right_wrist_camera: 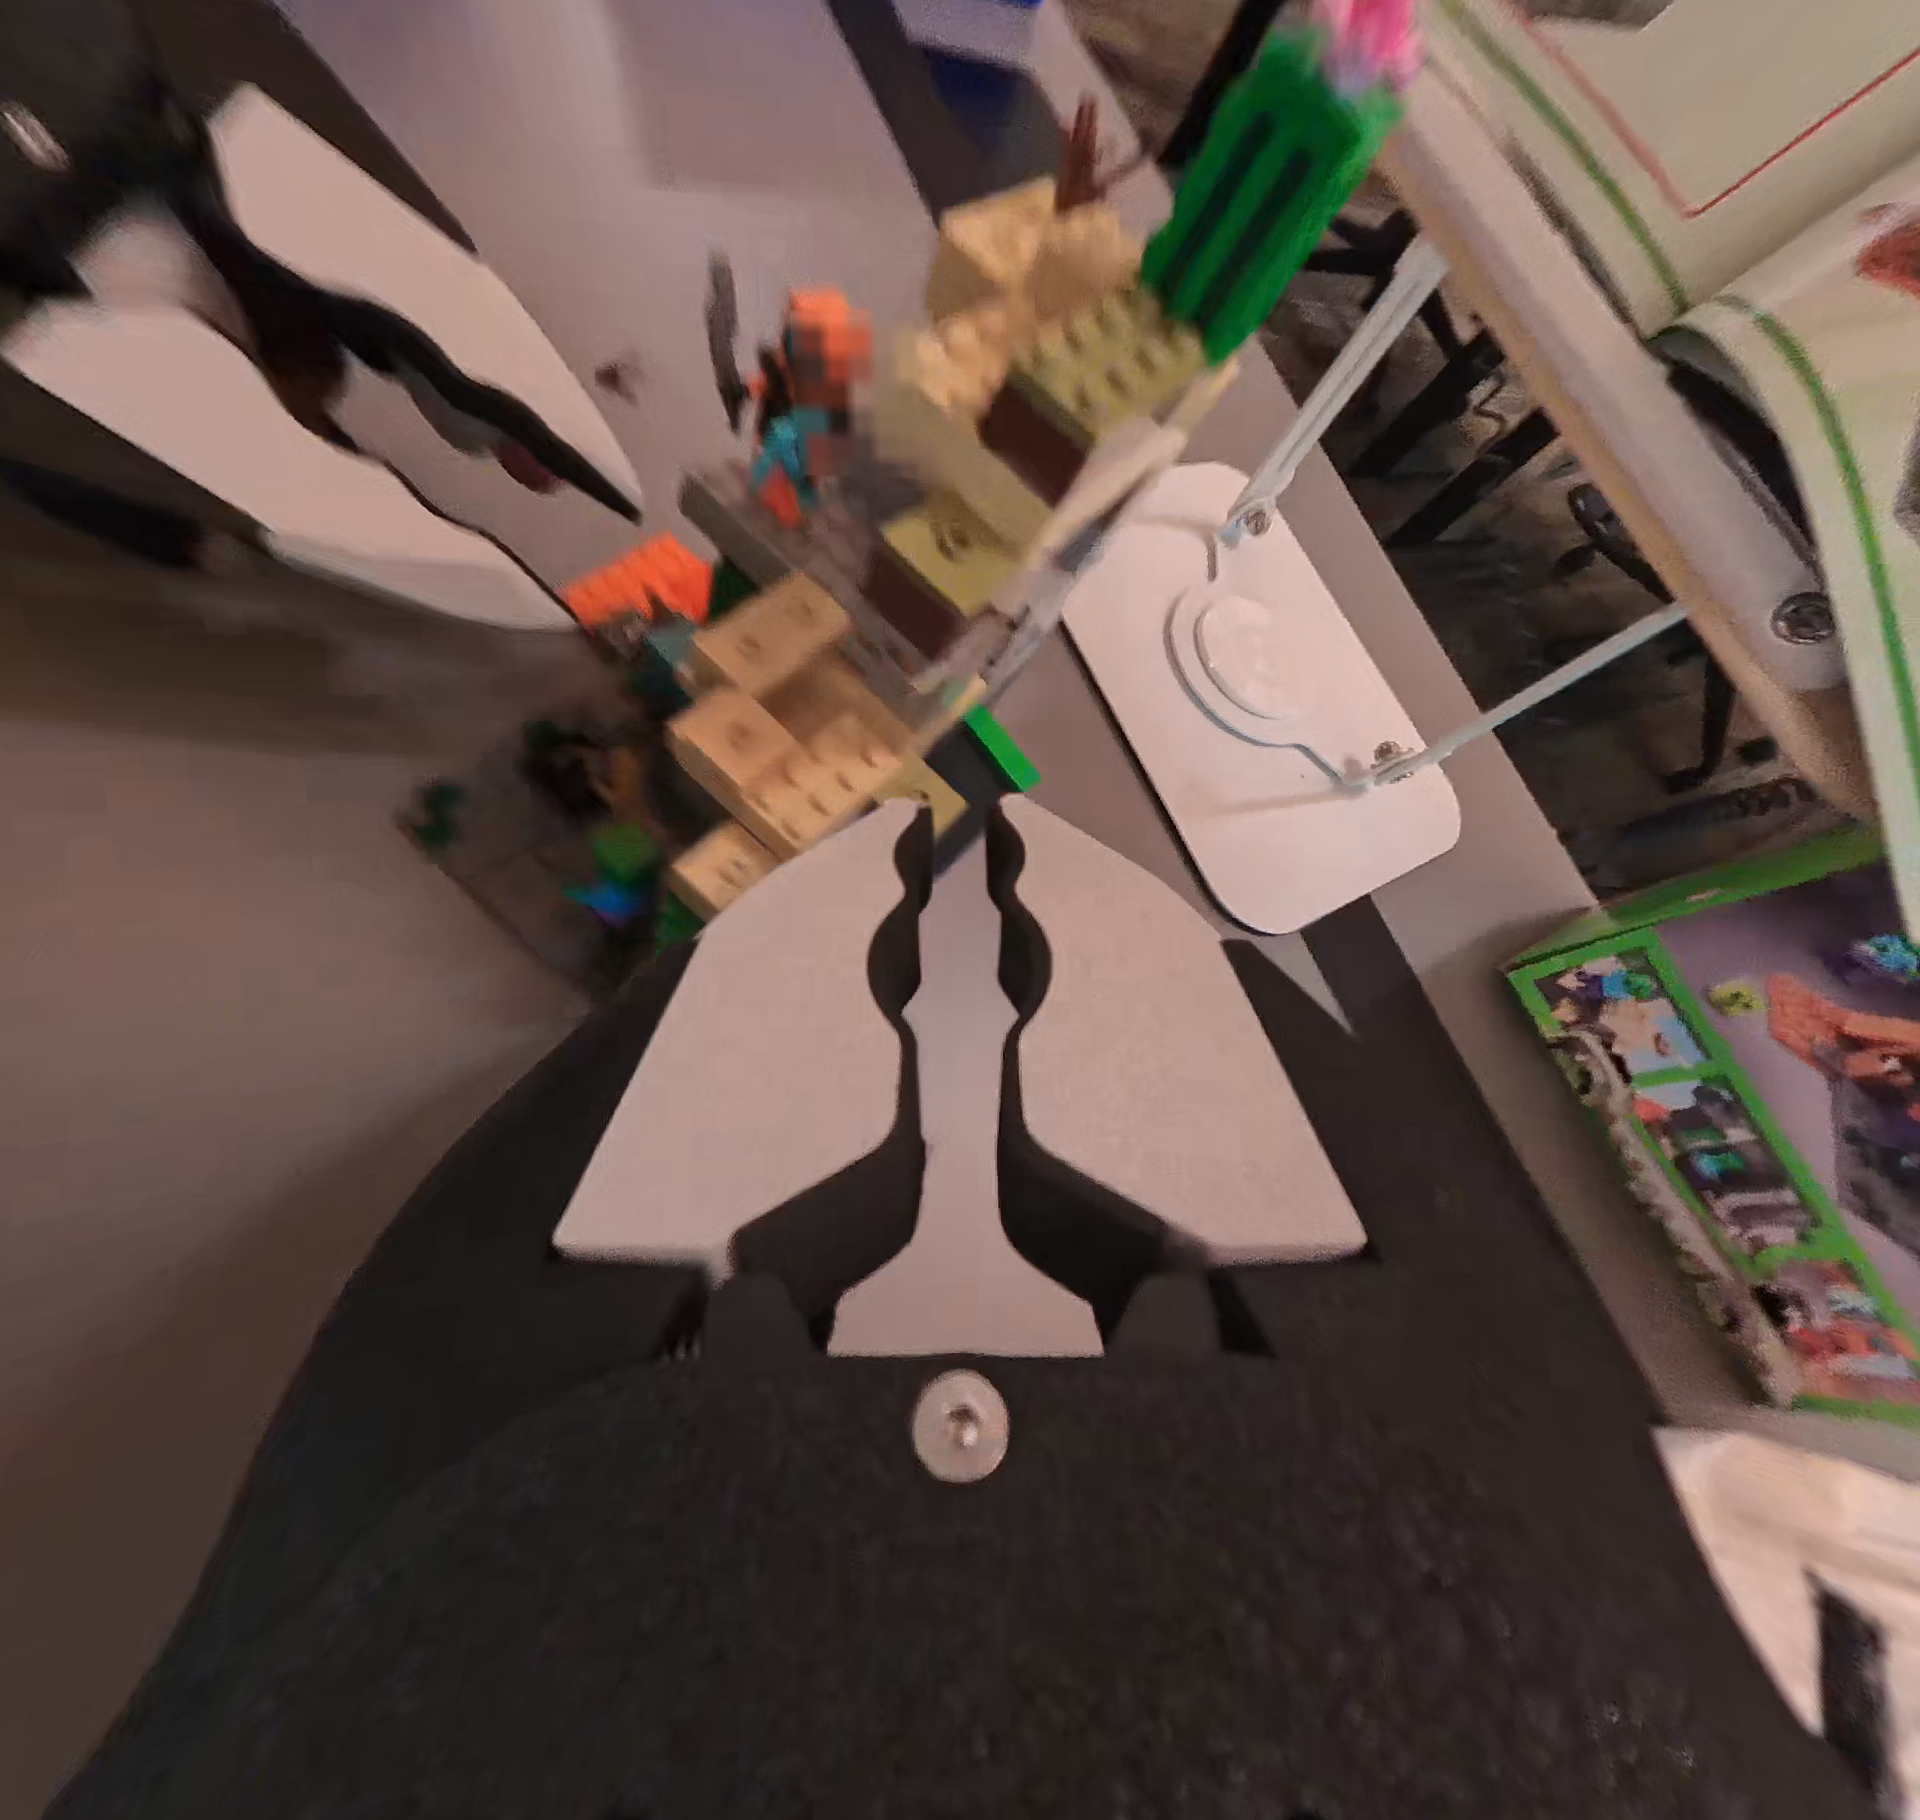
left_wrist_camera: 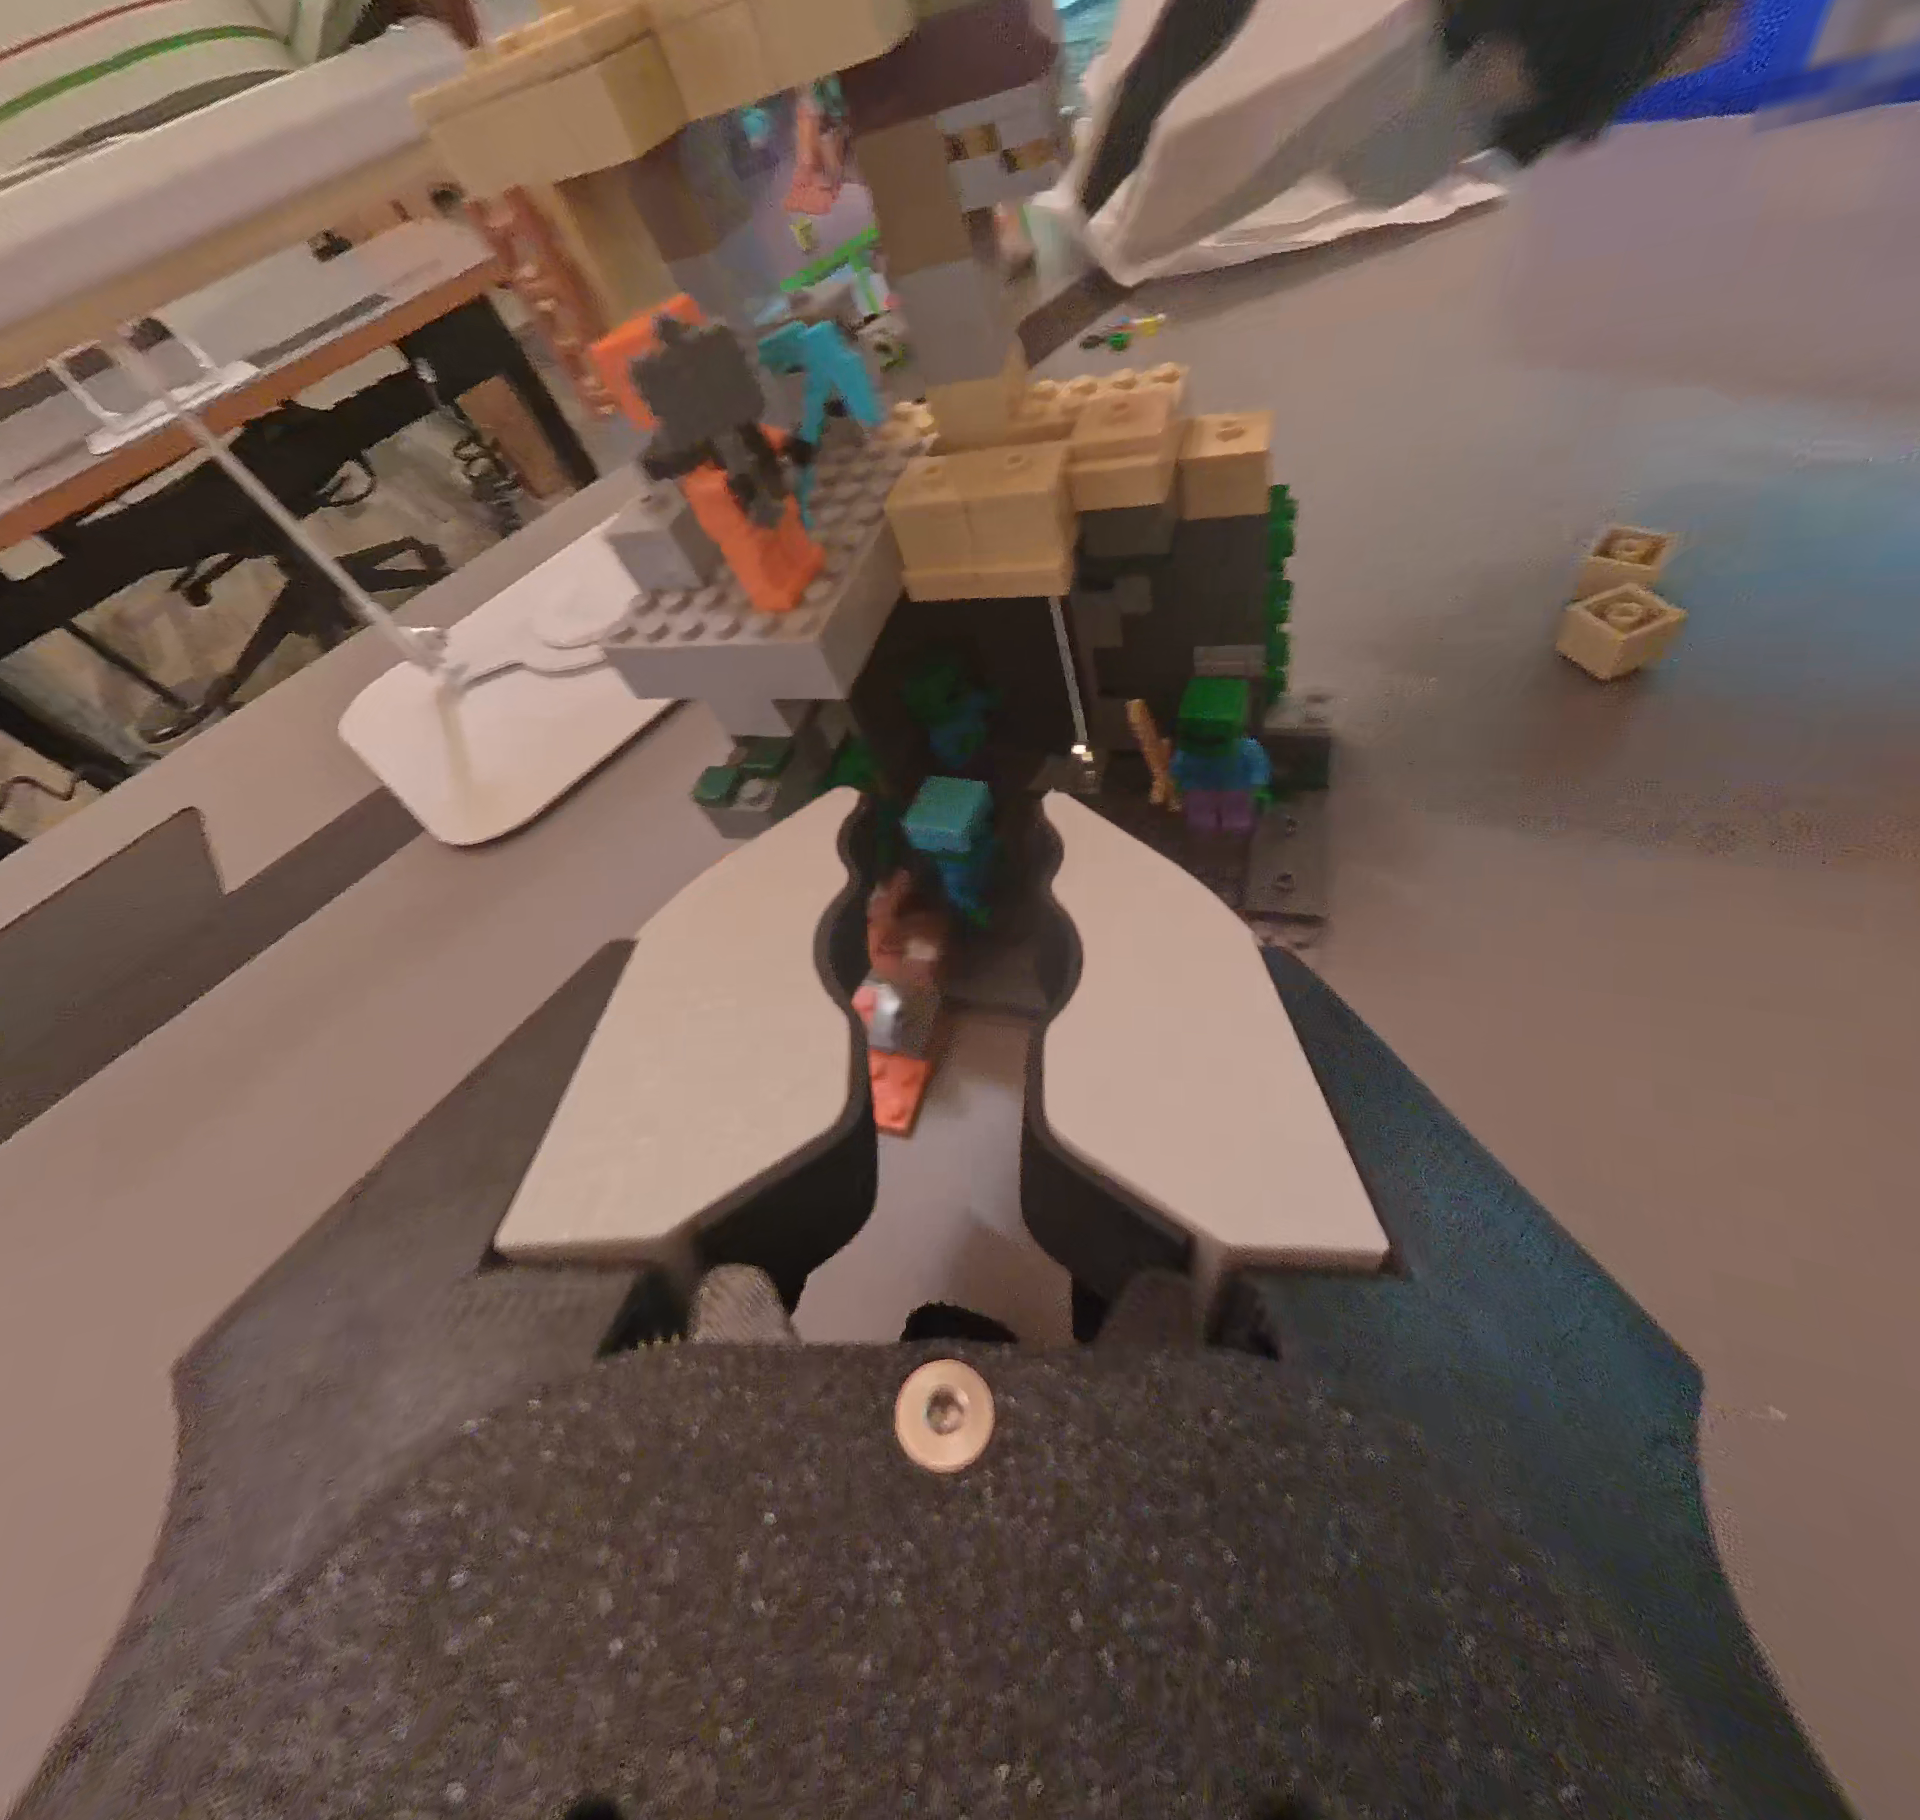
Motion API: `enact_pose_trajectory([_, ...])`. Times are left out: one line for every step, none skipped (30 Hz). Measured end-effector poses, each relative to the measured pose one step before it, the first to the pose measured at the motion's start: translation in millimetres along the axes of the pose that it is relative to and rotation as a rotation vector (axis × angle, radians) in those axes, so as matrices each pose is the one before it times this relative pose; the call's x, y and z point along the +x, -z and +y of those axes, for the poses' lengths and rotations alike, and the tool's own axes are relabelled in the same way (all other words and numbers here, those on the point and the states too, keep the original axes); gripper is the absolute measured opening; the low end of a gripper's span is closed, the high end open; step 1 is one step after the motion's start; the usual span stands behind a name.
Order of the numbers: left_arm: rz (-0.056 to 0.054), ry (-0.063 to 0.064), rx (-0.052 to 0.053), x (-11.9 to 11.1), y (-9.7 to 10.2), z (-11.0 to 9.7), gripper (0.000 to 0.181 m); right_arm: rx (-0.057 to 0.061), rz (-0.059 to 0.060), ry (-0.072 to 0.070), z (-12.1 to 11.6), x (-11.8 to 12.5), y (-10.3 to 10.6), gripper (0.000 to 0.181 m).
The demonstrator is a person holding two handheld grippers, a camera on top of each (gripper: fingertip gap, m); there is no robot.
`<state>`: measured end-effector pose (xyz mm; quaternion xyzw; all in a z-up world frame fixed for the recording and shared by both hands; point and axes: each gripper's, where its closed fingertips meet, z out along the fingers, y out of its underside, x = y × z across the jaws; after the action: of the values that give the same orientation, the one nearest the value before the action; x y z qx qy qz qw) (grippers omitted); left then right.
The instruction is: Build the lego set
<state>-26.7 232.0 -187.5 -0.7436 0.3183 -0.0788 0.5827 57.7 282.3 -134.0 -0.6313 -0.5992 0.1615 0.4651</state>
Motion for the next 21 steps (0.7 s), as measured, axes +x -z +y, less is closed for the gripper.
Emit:
enact_pose_trajectory([-0.0244, -0.0008, 0.0003, -7.26, 0.28, 0.51, 0.03, 0.0155, 0.0139, -0.0501, -9.26, -7.7, 3.94, 0.012])
enact_pose_trajectory([-0.018, 0.0087, 0.0038, -7.76, 0.04, -0.09, 0.033, 0.0021, 0.0068, -0.0487, -6.41, -10.18, 1.14, 0.016])
enact_pose_trajectory([-0.0011, 0.0193, 0.0085, -6.05, -0.59, -0.81, 0.037, -0.0175, 0.02, -0.0419, -2.34, -9.03, -1.22, 0.019])
enact_pose_trajectory([0.0177, 0.0203, 0.0039, -3.54, -1.77, -0.41, 0.041, -0.0223, 0.0325, -0.0251, -0.4, -6.95, -2.52, 0.024])
enact_pose_trajectory([0.0346, 0.0156, -0.0094, -0.84, -3.36, 1.2, 0.047, -0.0089, 0.0406, -0.0122, -1.06, -5.2, -2.54, 0.026])
enact_pose_trajectory([0.0508, 0.0109, -0.0205, 2.04, -4.49, 2.04, 0.055, 0.0038, 0.0407, -0.0067, -1.99, -4.46, -2.25, 0.026])
enact_pose_trajectory([0.0409, 0.0089, -0.0092, 1.21, -4.27, 0.55, 0.061, 0.0067, 0.031, -0.007, -2.01, -4.8, -2.02, 0.026])
enact_pose_trajectory([0.0369, 0.0009, 0.0121, 1.18, -3.81, -1.92, 0.064, 0.0074, 0.0194, -0.0063, -2.02, -5.58, -1.64, 0.026])
enact_pose_trajectory([0.0365, -0.0015, 0.0167, 1.36, -3.85, -2.18, 0.067, 0.0079, 0.0157, 0.0, -2.03, -5.51, -1.19, 0.026])
enact_pose_trajectory([0.0306, 0.0013, -0.0002, 0.55, -4.14, 0.07, 0.069, -0.0018, 0.025, 0.0026, -0.86, -3.09, -0.78, 0.025])
enact_pose_trajectory([0.0333, 0.003, -0.0103, 1.35, -4.08, 1.46, 0.072, -0.0075, 0.0253, 0.0033, -0.07, -2.11, -0.5, 0.025])
enact_pose_trajectory([0.0218, 0.003, -0.008, 0.6, -3.18, 0.95, 0.073, -0.0051, 0.02, -0.0029, -0.16, -1.78, -0.29, 0.025])
enact_pose_trajectory([0.0137, -0.0022, -0.0003, 0.45, -1.91, 0.16, 0.07, -0.0035, 0.0141, -0.0091, 0.18, -1.61, -0.41, 0.025])
enact_pose_trajectory([0.0032, -0.0032, -0.0004, 0.08, -0.6, -0.07, 0.063, -0.009, 0.0224, -0.0083, 1.22, 1.03, -0.97, 0.025])
enact_pose_trajectory([-0.0144, -0.0073, -0.0034, -2.21, 0.29, 0.1, 0.054, -0.0126, 0.0295, 0.0014, 1.91, 3.38, -1.46, 0.025])
enact_pose_trajectory([-0.0109, -0.005, -0.0061, -1.24, 0.88, 0.36, 0.046, -0.0131, 0.0224, 0.0017, 1.95, 3.37, -1.73, 0.025])
enact_pose_trajectory([-0.0115, 0.0047, -0.0046, -0.56, 1.0, 0.14, 0.042, -0.0126, 0.0107, -0.0079, 1.46, 2.48, -1.65, 0.025])
enact_pose_trajectory([-0.0159, 0.0081, -0.0064, -0.3, 1.17, 0.65, 0.038, -0.007, 0.0105, -0.0095, 0.52, 3.08, -1.45, 0.025])
enact_pose_trajectory([-0.0034, 0.0042, 0.0006, 2.05, 1.18, -0.05, 0.038, -0.0035, 0.0146, -0.0004, 0.09, 3.76, -1.21, 0.024])
enact_pose_trajectory([-0.0076, 0.0006, -0.0001, 1.9, 1.25, 0.2, 0.035, -0.0076, 0.0105, 0.0084, 0.73, 2.96, -1.36, 0.024])
enact_pose_trajectory([-0.0134, -0.0034, -0.0021, 1.46, 1.27, 0.22, 0.032, -0.0129, 0.0012, 0.0063, 1.5, 1.22, -1.62, 0.025])
